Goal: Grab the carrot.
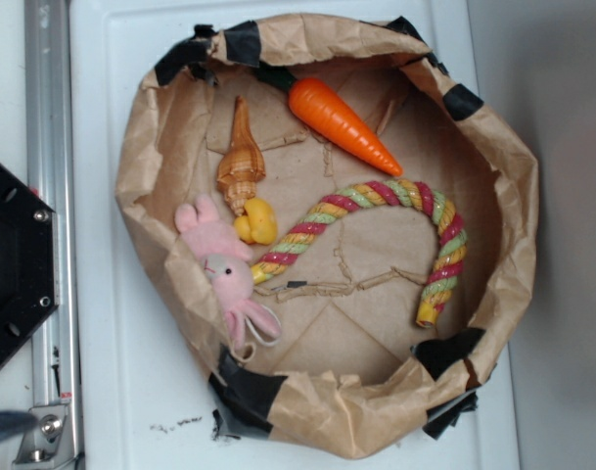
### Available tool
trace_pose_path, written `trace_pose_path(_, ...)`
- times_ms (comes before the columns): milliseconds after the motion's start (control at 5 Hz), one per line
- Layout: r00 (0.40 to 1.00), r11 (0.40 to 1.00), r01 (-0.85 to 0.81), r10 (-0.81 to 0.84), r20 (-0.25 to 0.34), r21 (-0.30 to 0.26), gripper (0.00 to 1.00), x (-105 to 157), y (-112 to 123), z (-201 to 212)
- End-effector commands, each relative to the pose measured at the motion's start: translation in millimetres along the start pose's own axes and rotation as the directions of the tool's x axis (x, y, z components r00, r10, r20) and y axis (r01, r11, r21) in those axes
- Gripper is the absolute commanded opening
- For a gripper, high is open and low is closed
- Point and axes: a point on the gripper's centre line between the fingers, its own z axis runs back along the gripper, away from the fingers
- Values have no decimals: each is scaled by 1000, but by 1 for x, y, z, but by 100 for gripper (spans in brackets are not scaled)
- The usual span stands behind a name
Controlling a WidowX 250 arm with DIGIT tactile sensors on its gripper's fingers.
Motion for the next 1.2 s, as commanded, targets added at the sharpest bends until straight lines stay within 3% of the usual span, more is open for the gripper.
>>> trace_pose_path(0,1000,1000,0,0,0,0,100,0,0,0)
trace_pose_path(200,997,996,65,-68,39,66,100,47,17,-33)
trace_pose_path(400,983,984,133,-146,113,118,100,77,25,-53)
trace_pose_path(600,955,996,18,-44,292,88,100,95,37,-74)
trace_pose_path(1000,955,996,18,-44,292,88,100,95,37,-74)
